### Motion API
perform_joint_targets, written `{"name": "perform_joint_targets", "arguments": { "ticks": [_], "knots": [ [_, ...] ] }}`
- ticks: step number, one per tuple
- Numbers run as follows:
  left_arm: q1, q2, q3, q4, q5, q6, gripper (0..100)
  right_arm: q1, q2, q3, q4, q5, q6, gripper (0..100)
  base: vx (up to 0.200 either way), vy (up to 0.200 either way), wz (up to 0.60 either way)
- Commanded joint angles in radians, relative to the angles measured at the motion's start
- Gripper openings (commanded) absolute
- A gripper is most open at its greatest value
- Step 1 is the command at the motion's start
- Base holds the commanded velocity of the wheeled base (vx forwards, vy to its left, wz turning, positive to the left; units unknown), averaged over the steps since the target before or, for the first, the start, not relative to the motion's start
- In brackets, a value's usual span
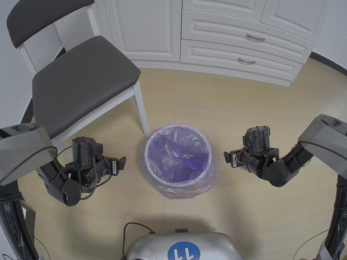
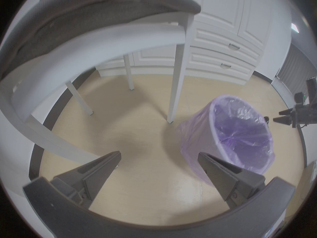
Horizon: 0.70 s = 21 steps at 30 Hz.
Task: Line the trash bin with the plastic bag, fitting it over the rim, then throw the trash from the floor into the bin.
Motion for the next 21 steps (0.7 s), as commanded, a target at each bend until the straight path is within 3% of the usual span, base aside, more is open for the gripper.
{"name": "perform_joint_targets", "arguments": {
  "ticks": [1, 4, 9, 10, 11, 17, 21],
  "knots": [
    [0.038, -0.23, 0.098, -0.023, -0.056, -0.001, 100, 0.084, -0.174, -0.301, 0.395, 0.025, -0.005, 100, 0.0, 0.0, 0.0],
    [0.047, -0.261, 0.118, -0.023, -0.075, -0.002, 100, 0.108, -0.17, -0.364, 0.464, 0.075, -0.056, 100, 0.0, 0.0, 0.0],
    [0.05, -0.286, 0.135, -0.028, -0.076, 0.004, 100, 0.122, -0.163, -0.402, 0.472, 0.172, -0.289, 100, 0.0, 0.0, 0.0],
    [0.05, -0.286, 0.135, -0.028, -0.076, 0.004, 100, 0.122, -0.163, -0.402, 0.472, 0.172, -0.289, 100, 0.0, 0.0, 0.0],
    [0.05, -0.295, 0.136, -0.028, -0.076, 0.004, 100, 0.141, -0.15, -0.434, 0.477, 0.184, -0.372, 100, 0.0, 0.0, 0.0],
    [0.06, -0.296, 0.135, -0.031, -0.075, 0.005, 100, 0.217, -0.038, -0.551, 0.506, 0.157, -0.435, 100, 0.0, 0.0, 0.0],
    [0.076, -0.321, 0.15, -0.035, -0.075, 0.044, 100, 0.233, 0.065, -0.621, 0.517, 0.065, -0.506, 100, 0.0, 0.0, 0.0]
  ]
}}
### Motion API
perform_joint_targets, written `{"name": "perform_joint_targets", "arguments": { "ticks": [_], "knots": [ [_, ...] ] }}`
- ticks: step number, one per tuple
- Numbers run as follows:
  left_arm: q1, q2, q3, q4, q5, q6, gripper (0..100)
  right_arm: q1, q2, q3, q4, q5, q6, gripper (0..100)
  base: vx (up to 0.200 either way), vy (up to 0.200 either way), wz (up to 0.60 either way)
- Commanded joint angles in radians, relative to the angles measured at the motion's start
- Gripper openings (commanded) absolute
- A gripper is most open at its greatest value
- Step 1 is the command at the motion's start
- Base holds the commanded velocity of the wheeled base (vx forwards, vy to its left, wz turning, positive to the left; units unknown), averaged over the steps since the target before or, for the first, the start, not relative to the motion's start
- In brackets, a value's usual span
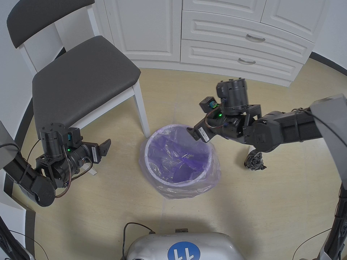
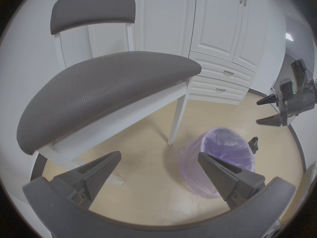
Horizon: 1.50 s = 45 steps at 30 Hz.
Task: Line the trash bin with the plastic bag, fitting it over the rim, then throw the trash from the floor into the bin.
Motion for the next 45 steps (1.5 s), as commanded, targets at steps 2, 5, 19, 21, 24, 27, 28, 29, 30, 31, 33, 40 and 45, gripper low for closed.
{"name": "perform_joint_targets", "arguments": {
  "ticks": [2, 5, 19, 21, 24, 27, 28, 29, 30, 31, 33, 40, 45],
  "knots": [
    [0.02, -0.054, 0.029, -0.006, 0.0, 0.04, 100, 0.035, 0.15, -0.098, 0.007, -0.08, -0.082, 100, 0.0, 0.0, 0.0],
    [0.024, -0.077, 0.037, -0.006, 0.001, 0.059, 100, 0.026, 0.219, -0.164, -0.005, -0.132, -0.167, 100, 0.0, 0.0, 0.0],
    [0.047, -0.08, 0.054, -0.012, 0.009, 0.126, 100, 0.064, 0.311, -0.255, -0.002, -0.243, -0.235, 100, 0.0, 0.0, 0.0],
    [0.055, -0.08, 0.055, -0.012, 0.009, 0.126, 100, 0.06, 0.33, -0.27, -0.002, -0.255, -0.236, 100, 0.0, 0.0, 0.0],
    [0.059, -0.082, 0.055, -0.012, 0.009, 0.126, 100, 0.052, 0.36, -0.298, -0.003, -0.263, -0.235, 100, 0.0, 0.0, 0.0],
    [0.061, -0.082, 0.055, -0.012, 0.007, 0.126, 100, 0.043, 0.386, -0.318, -0.003, -0.264, -0.233, 100, 0.0, 0.0, 0.0],
    [0.061, -0.08, 0.055, -0.012, 0.007, 0.128, 100, 0.041, 0.389, -0.319, -0.003, -0.266, -0.233, 100, 0.0, 0.0, 0.0],
    [0.061, -0.078, 0.055, -0.012, 0.007, 0.128, 100, 0.037, 0.395, -0.322, -0.002, -0.266, -0.232, 100, 0.0, 0.0, 0.0],
    [0.061, -0.077, 0.055, -0.012, 0.007, 0.128, 100, 0.034, 0.4, -0.322, -0.002, -0.266, -0.233, 100, 0.0, 0.0, 0.0],
    [0.061, -0.072, 0.055, -0.012, 0.004, 0.128, 100, 0.034, 0.406, -0.324, -0.002, -0.266, -0.233, 100, 0.0, 0.0, 0.0],
    [0.059, -0.068, 0.054, -0.012, 0.0, 0.128, 100, 0.032, 0.422, -0.335, -0.003, -0.266, -0.233, 100, 0.0, 0.0, 0.0],
    [0.059, -0.062, 0.055, -0.012, 0.0, 0.128, 100, 0.011, 0.483, -0.427, 0.0, -0.266, -0.236, 100, 0.0, 0.0, 0.0],
    [0.059, -0.055, 0.055, -0.012, 0.001, 0.128, 100, -0.037, 0.529, -0.494, 0.009, -0.266, -0.266, 100, 0.0, 0.0, 0.0]
  ]
}}
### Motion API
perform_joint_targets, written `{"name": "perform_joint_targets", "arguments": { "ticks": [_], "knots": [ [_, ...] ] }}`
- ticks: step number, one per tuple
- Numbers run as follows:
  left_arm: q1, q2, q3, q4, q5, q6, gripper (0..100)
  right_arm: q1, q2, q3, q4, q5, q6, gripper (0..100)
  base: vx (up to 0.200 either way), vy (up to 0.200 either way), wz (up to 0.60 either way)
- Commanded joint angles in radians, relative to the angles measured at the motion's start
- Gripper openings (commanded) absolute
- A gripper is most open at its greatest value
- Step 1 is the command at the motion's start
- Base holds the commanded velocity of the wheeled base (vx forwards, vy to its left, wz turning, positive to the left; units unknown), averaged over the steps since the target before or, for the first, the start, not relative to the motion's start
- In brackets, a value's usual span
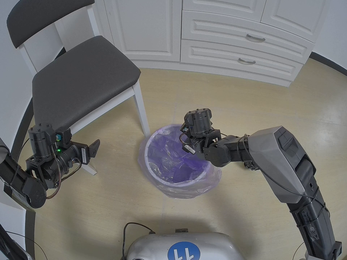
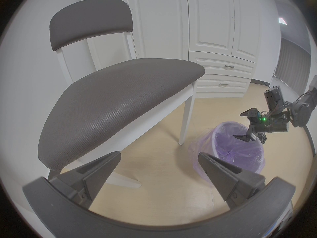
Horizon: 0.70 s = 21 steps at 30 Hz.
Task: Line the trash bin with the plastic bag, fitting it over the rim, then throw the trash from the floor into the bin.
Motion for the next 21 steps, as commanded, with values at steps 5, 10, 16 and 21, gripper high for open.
{"name": "perform_joint_targets", "arguments": {
  "ticks": [5, 10, 16, 21],
  "knots": [
    [0.0, 0.029, -0.001, -0.001, 0.006, 0.011, 100, -0.047, 0.024, -0.034, 0.002, 0.001, -0.016, 100, 0.0, 0.0, 0.0],
    [-0.002, 0.043, 0.0, -0.001, 0.008, 0.028, 100, -0.038, -0.012, -0.034, -0.004, 0.003, 0.002, 100, 0.0, 0.0, 0.0],
    [0.0, 0.047, 0.0, -0.001, 0.006, 0.025, 100, -0.01, -0.039, -0.034, 0.001, 0.003, 0.021, 100, 0.0, 0.0, 0.0],
    [0.0, 0.057, 0.0, -0.001, 0.006, 0.026, 100, -0.013, -0.058, -0.034, 0.001, 0.003, 0.019, 100, 0.0, 0.0, 0.0]
  ]
}}
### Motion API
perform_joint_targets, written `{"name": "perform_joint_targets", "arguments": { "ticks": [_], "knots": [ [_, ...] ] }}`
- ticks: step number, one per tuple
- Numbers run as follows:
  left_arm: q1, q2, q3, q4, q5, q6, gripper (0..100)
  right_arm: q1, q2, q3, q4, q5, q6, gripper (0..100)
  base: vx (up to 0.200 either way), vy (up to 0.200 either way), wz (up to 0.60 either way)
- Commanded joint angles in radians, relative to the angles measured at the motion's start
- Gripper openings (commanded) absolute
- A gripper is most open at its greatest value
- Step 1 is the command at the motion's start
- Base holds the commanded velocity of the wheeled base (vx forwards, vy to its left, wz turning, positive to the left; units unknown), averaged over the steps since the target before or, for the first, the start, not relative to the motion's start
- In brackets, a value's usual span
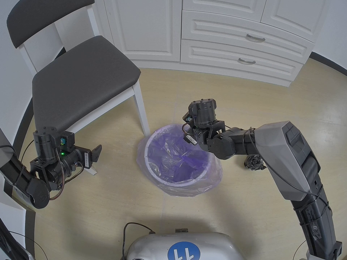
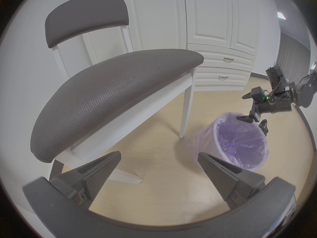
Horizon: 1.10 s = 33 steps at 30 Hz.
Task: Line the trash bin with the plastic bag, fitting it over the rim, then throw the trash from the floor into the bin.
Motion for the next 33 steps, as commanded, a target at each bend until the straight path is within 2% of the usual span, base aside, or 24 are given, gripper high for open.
{"name": "perform_joint_targets", "arguments": {
  "ticks": [1, 15, 23, 33],
  "knots": [
    [0.0, 0.011, -0.001, 0.0, 0.001, 0.0, 100, -0.002, -0.025, 0.0, -0.001, 0.0, -0.002, 100, 0.0, 0.0, 0.0],
    [0.0, 0.023, 0.006, -0.033, 0.001, 0.003, 100, -0.038, -0.025, 0.0, -0.027, 0.011, -0.008, 100, 0.0, 0.0, 0.0],
    [-0.001, 0.041, 0.014, -0.065, 0.002, 0.006, 100, -0.056, 0.013, 0.0, -0.162, 0.005, -0.005, 100, 0.0, 0.0, 0.0],
    [-0.006, 0.055, 0.014, -0.065, 0.002, 0.006, 100, -0.078, 0.07, 0.0, -0.235, 0.012, -0.005, 100, 0.0, 0.0, 0.0]
  ]
}}
